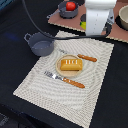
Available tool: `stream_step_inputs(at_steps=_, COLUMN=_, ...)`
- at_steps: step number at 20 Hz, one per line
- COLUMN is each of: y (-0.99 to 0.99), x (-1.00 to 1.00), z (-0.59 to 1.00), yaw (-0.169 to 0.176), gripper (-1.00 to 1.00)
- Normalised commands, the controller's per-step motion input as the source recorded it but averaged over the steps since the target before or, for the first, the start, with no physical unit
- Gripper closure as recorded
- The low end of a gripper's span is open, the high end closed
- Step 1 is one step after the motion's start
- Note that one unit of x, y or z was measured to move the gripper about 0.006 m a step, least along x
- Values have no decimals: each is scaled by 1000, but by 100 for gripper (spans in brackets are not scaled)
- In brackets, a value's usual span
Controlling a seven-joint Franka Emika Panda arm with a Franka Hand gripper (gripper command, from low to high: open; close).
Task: Interact with the objects in diverse but meaningful ways.
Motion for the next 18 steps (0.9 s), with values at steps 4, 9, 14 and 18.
stream_step_inputs(at_steps=4, y=736, x=-539, z=-403, yaw=32, gripper=100)
stream_step_inputs(at_steps=9, y=686, x=-579, z=-485, yaw=39, gripper=100)
stream_step_inputs(at_steps=14, y=609, x=-630, z=-537, yaw=49, gripper=100)
stream_step_inputs(at_steps=18, y=391, x=-606, z=-596, yaw=46, gripper=100)
